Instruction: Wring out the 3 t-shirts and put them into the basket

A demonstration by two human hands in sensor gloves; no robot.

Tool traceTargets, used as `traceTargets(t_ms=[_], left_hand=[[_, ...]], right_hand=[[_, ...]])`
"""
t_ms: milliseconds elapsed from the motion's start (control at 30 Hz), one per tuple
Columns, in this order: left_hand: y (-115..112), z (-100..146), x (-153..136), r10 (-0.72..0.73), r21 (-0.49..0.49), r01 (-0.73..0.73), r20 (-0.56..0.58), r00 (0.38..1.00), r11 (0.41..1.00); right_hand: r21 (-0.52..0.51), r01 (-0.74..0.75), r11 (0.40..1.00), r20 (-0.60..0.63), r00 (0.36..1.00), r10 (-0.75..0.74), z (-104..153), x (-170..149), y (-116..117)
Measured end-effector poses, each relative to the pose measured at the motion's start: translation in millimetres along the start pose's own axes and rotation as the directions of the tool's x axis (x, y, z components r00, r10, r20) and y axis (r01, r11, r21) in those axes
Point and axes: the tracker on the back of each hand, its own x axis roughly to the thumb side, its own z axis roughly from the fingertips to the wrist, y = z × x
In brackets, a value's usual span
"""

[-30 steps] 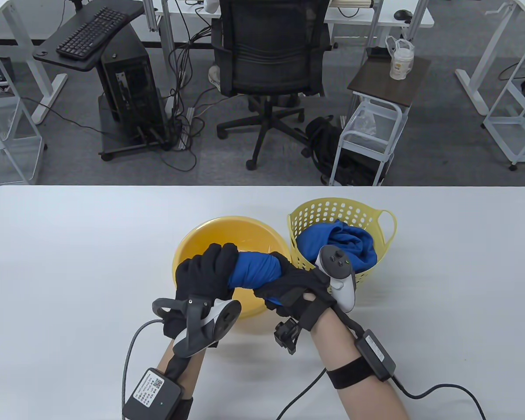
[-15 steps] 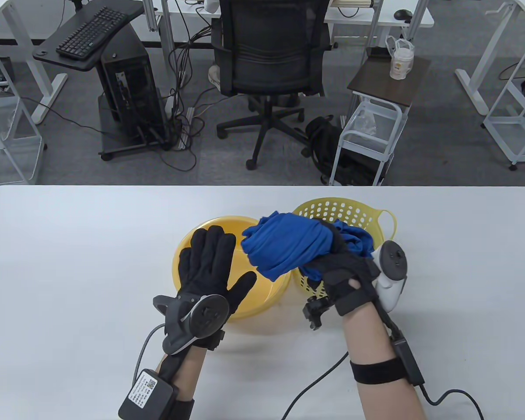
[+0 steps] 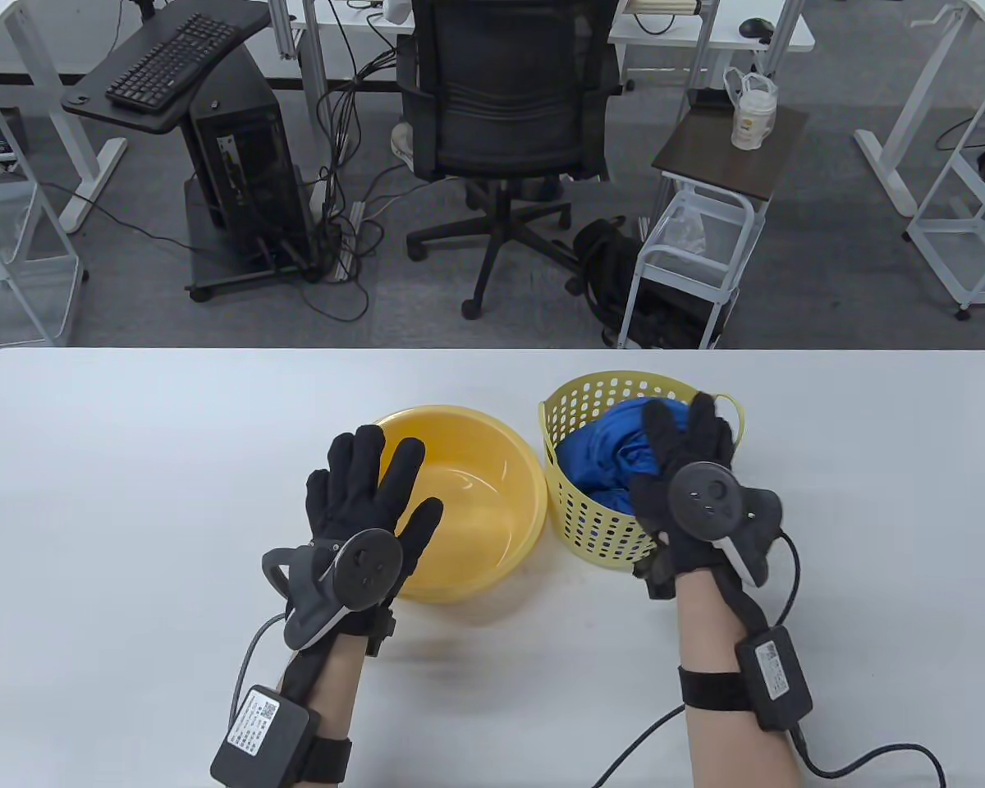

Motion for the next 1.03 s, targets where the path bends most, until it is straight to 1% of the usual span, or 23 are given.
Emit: traceTargets(t_ms=[33,100,133,167,200,267,333,400,467,533,567,600,633,667,733,800,933,1033], left_hand=[[-1,0,0,-0.006,-0.002,0.006,0.002,1.000,1.000],[-3,0,0,-0.010,-0.013,0.010,0.006,1.000,1.000],[-5,-1,-2,-0.016,-0.021,0.016,-0.004,1.000,1.000],[-7,-1,-4,-0.016,-0.032,0.016,-0.015,1.000,0.999],[-9,-1,-6,-0.017,-0.042,0.016,-0.026,1.000,0.999],[-13,0,-11,-0.047,-0.065,0.044,-0.059,0.997,0.997],[-14,0,-17,-0.123,-0.077,0.117,-0.084,0.989,0.990],[-16,0,-23,-0.139,-0.086,0.131,-0.102,0.985,0.988],[-17,-1,-30,-0.132,-0.097,0.121,-0.125,0.983,0.988],[-14,-1,-37,-0.132,-0.107,0.117,-0.148,0.980,0.987],[-12,-1,-41,-0.133,-0.099,0.119,-0.155,0.979,0.988],[-10,0,-45,-0.128,-0.085,0.116,-0.166,0.978,0.990],[-8,0,-48,-0.122,-0.076,0.110,-0.173,0.977,0.991],[-6,1,-51,-0.108,-0.069,0.097,-0.184,0.977,0.993],[-3,2,-55,-0.069,-0.062,0.058,-0.201,0.977,0.996],[-2,2,-55,-0.043,-0.053,0.033,-0.204,0.978,0.998],[-4,2,-53,-0.056,-0.063,0.044,-0.192,0.980,0.997],[-3,2,-49,-0.034,-0.063,0.023,-0.184,0.982,0.998]], right_hand=[[0.080,0.011,0.997,0.015,1.000,-0.012,-2,3,7],[0.041,-0.002,0.999,0.045,0.999,0.000,-2,12,3],[0.106,0.000,0.994,0.023,1.000,-0.003,-2,13,1],[0.198,0.053,0.979,-0.015,0.999,-0.051,-4,11,3],[0.229,0.085,0.970,-0.061,0.995,-0.073,-4,8,4],[0.178,0.092,0.980,-0.059,0.995,-0.082,-5,4,3],[0.183,0.091,0.979,-0.057,0.995,-0.082,-7,5,4],[0.168,0.088,0.982,-0.052,0.995,-0.080,-7,6,4],[0.104,0.089,0.991,-0.024,0.996,-0.087,-5,9,2],[0.037,0.107,0.994,0.039,0.993,-0.108,-3,10,-5],[-0.025,0.142,0.990,0.078,0.987,-0.140,-1,11,-7],[-0.113,0.174,0.978,0.101,0.981,-0.162,1,12,-9],[-0.165,0.175,0.971,0.102,0.982,-0.160,3,12,-10],[-0.177,0.159,0.971,0.106,0.984,-0.142,3,11,-9],[-0.135,0.106,0.985,0.085,0.992,-0.095,4,11,-7],[-0.099,0.093,0.991,0.081,0.993,-0.085,4,11,-6],[-0.106,0.117,0.987,0.082,0.991,-0.108,5,12,-5],[-0.117,0.114,0.986,0.079,0.991,-0.105,5,12,-6]])
